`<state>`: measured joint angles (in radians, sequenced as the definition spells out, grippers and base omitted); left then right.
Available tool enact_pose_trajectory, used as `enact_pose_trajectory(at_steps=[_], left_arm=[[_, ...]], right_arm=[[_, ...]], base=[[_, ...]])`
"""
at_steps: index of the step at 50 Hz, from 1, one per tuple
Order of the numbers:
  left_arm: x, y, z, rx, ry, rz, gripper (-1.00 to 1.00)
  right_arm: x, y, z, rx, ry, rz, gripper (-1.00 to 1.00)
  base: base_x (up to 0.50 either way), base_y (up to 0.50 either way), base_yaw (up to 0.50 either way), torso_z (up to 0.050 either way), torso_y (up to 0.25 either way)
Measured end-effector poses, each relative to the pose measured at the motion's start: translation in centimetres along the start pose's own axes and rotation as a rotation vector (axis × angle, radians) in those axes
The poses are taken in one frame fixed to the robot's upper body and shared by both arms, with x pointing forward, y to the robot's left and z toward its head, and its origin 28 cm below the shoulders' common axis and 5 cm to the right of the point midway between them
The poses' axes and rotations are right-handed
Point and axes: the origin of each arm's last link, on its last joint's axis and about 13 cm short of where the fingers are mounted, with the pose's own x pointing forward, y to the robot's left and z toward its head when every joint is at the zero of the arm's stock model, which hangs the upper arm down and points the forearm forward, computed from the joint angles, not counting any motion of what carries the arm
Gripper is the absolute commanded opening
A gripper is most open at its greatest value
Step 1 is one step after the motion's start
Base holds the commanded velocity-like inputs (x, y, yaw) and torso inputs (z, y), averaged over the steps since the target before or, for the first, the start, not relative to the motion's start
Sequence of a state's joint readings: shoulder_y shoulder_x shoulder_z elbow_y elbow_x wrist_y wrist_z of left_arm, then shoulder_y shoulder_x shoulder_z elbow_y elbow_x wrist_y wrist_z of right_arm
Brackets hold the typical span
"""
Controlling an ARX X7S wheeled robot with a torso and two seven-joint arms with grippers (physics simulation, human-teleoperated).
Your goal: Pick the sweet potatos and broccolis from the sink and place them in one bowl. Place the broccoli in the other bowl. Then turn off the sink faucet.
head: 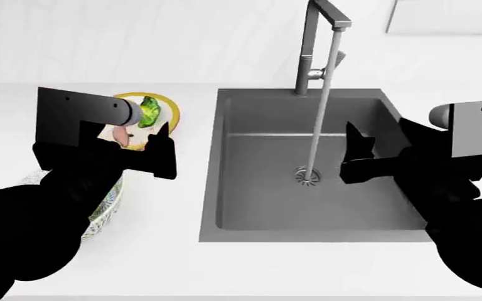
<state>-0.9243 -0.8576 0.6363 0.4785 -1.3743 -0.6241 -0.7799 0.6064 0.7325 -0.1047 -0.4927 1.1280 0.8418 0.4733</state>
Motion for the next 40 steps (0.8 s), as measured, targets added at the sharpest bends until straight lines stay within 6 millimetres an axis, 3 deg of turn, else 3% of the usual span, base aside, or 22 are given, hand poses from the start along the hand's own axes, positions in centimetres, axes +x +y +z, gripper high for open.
enact_pose_trajectory(at_steps=[24, 40], left_arm=[[0.40, 0.14, -0.08, -0.035, -0.015, -0.014, 1.00], [0.77, 0.25, -0.58, -0.030, -0.004, -0.014, 1.00]], right_arm=[[0.06, 0.00, 0.08, -0.008, 0.006, -0.005, 1.00], [0.29, 0.12, 0.07, -0.011, 0.001, -0.006, 1.00]], base=[[0.00, -0.41, 0.00, 0.000, 0.000], [0.00, -0.09, 0.00, 0.000, 0.000]])
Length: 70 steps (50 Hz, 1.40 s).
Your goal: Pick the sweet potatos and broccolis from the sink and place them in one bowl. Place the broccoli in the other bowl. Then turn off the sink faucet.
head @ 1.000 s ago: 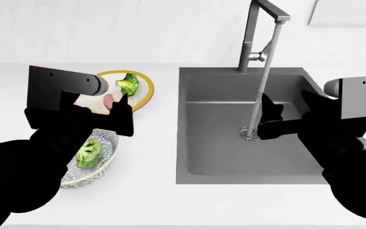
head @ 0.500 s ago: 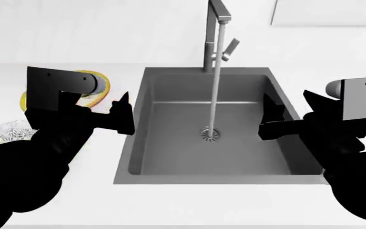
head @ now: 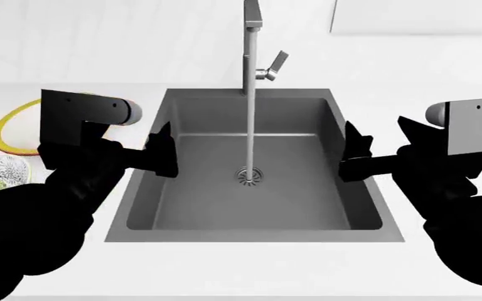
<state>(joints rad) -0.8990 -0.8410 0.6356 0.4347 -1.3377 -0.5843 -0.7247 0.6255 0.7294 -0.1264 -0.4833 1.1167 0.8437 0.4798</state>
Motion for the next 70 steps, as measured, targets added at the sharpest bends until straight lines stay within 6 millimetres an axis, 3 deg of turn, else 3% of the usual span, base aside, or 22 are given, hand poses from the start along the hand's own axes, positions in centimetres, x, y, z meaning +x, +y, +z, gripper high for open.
enact_pose_trajectory(at_steps=[14, 70], left_arm=[[0.13, -0.06, -0.20, -0.002, -0.002, 0.006, 1.00], [0.22, 0.29, -0.62, -0.015, -0.012, 0.028, 1.00]], right_arm=[[-0.03, 0.01, -0.04, -0.001, -0.007, -0.004, 1.00], [0.28, 0.29, -0.44, -0.018, 0.003, 0.001, 1.00]], base=[[0.02, 0.00, 0.00, 0.000, 0.000], [0.26, -0.06, 0.00, 0.000, 0.001]])
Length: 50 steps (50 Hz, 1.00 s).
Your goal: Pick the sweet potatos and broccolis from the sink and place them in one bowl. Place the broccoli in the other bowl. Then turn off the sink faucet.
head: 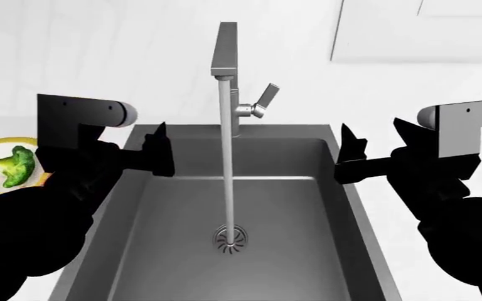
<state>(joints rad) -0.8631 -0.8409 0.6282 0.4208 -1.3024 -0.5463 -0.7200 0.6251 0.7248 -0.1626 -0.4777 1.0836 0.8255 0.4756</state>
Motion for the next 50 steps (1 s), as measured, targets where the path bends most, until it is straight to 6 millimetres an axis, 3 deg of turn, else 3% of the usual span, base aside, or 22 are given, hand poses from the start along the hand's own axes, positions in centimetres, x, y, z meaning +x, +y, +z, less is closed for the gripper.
enact_pose_trajectory(at_steps=[17, 22, 36, 44, 50], left_arm=[[0.2, 0.0, -0.2, -0.023, -0.001, -0.017, 1.00], [1.1, -1.4, 0.9, 0.127, -0.133, -0.146, 1.00], [1.1, -0.2, 0.8, 0.073, -0.065, -0.059, 1.00], [2.2, 0.6, 1.3, 0.022, -0.025, -0.027, 1.00], [4.2, 1.5, 2.2, -0.005, 0.002, -0.004, 1.00]], right_arm=[[0.1, 0.0, -0.1, 0.004, 0.000, 0.005, 1.00], [0.5, 0.3, 0.3, -0.058, -0.046, 0.042, 1.00], [0.7, 0.0, 0.6, -0.038, -0.021, 0.019, 1.00], [2.3, -0.4, 1.5, -0.026, -0.005, 0.024, 1.00], [4.8, -1.1, 2.6, -0.002, 0.029, 0.034, 1.00]], base=[[0.00, 0.00, 0.00, 0.000, 0.000], [0.00, 0.00, 0.00, 0.000, 0.000], [0.00, 0.00, 0.00, 0.000, 0.000], [0.00, 0.00, 0.00, 0.000, 0.000], [0.00, 0.00, 0.00, 0.000, 0.000]])
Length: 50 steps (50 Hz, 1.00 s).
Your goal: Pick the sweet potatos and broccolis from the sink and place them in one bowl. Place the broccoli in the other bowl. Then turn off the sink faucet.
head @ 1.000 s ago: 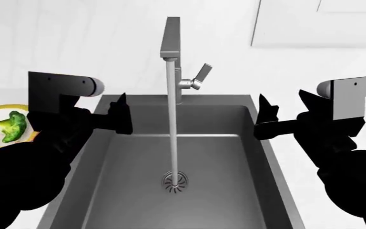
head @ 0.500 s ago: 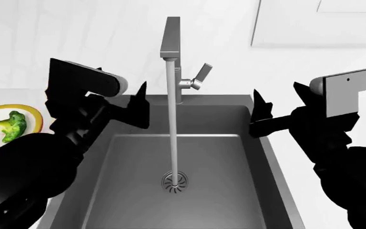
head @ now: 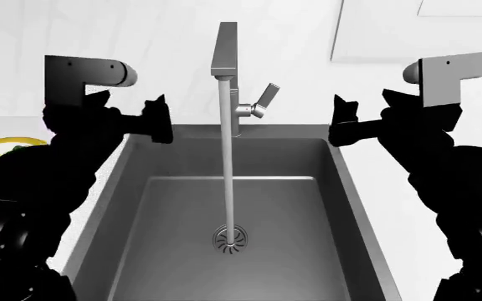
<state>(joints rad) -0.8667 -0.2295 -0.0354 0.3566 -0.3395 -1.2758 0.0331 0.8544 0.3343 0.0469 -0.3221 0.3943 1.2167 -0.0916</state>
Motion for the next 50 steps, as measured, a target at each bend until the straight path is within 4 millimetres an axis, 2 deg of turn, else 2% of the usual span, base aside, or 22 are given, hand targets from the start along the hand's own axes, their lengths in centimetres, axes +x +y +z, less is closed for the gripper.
enact_pose_trajectory(at_steps=[14, 19, 23, 28, 50], left_arm=[[6.1, 2.2, 4.0, 0.015, 0.078, 0.047, 1.00], [8.7, 3.3, 5.2, 0.011, 0.104, 0.069, 1.00], [10.3, 3.8, 5.8, 0.007, 0.112, 0.083, 1.00], [11.2, 4.2, 6.2, 0.002, 0.116, 0.096, 1.00], [11.9, 4.8, 5.3, -0.005, 0.159, 0.114, 1.00]], right_arm=[[8.6, -2.6, 4.3, 0.064, 0.105, -0.036, 1.00], [10.5, -3.0, 4.9, 0.054, 0.141, -0.042, 1.00], [11.3, -2.9, 5.0, 0.038, 0.166, -0.036, 1.00], [11.9, -2.5, 5.3, 0.006, 0.189, -0.029, 1.00], [12.6, -2.6, 4.5, -0.017, 0.145, -0.052, 1.00]], base=[[0.00, 0.00, 0.00, 0.000, 0.000], [0.00, 0.00, 0.00, 0.000, 0.000], [0.00, 0.00, 0.00, 0.000, 0.000], [0.00, 0.00, 0.00, 0.000, 0.000], [0.00, 0.00, 0.00, 0.000, 0.000]])
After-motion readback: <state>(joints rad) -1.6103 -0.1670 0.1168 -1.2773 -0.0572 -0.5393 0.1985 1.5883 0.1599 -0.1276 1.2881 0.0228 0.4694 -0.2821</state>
